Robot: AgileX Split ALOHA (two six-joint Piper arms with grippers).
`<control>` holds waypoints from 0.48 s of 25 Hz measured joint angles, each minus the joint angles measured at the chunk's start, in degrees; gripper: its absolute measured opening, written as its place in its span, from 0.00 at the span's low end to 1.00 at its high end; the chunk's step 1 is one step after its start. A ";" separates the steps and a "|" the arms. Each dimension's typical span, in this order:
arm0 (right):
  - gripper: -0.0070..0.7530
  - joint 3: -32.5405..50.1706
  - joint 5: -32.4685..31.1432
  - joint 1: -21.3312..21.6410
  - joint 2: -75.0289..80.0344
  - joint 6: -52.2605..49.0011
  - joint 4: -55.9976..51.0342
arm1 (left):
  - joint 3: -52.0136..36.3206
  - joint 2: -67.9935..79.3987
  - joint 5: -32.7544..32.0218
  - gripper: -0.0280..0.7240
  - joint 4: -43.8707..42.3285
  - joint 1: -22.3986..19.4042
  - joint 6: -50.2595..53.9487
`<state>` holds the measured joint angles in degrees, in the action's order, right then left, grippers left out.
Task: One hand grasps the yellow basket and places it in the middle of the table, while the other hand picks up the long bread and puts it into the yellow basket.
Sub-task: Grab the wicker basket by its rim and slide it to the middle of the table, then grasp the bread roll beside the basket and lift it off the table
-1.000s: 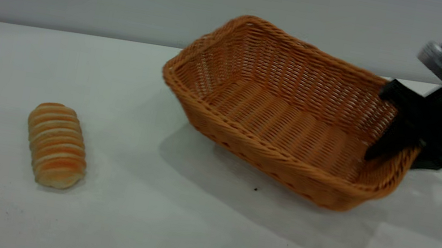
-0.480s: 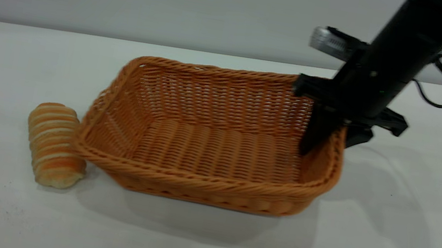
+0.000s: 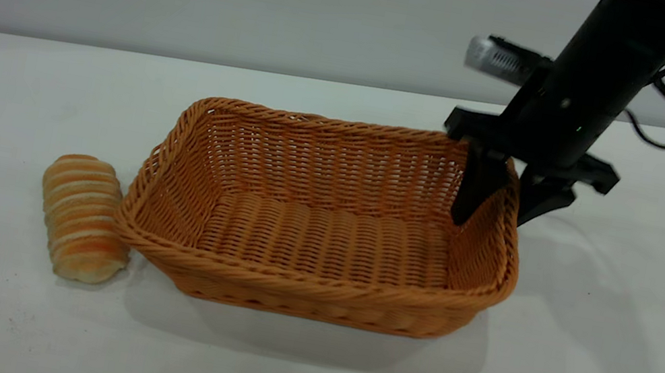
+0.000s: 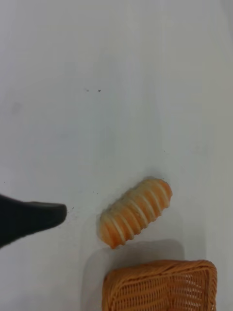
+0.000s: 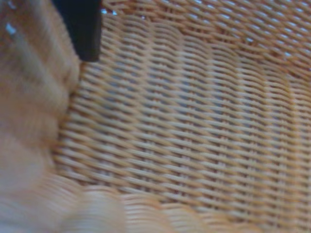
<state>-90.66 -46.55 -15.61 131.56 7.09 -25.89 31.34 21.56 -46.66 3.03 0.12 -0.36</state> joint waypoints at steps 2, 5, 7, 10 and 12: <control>0.68 -1.85 -2.43 1.40 -0.06 -0.53 0.00 | 0.00 0.00 0.00 0.72 0.00 0.00 0.00; 0.73 -5.21 -7.21 4.11 -0.18 -0.66 0.00 | 0.00 0.00 -0.01 0.72 0.00 0.00 0.00; 0.74 -8.01 -11.11 6.03 -0.18 -0.70 0.87 | 0.00 0.00 -0.06 0.72 -0.05 0.00 0.00; 0.75 -12.24 -17.47 9.10 -0.29 -0.55 2.89 | 0.00 0.00 -0.13 0.72 -0.69 0.00 0.05; 0.75 -14.08 -20.05 10.57 -0.87 -0.27 5.67 | 0.00 0.00 -0.13 0.72 -0.74 0.00 0.72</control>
<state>-104.74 -66.60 -5.04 130.69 6.82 -20.22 31.34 21.56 -46.78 2.29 0.12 0.36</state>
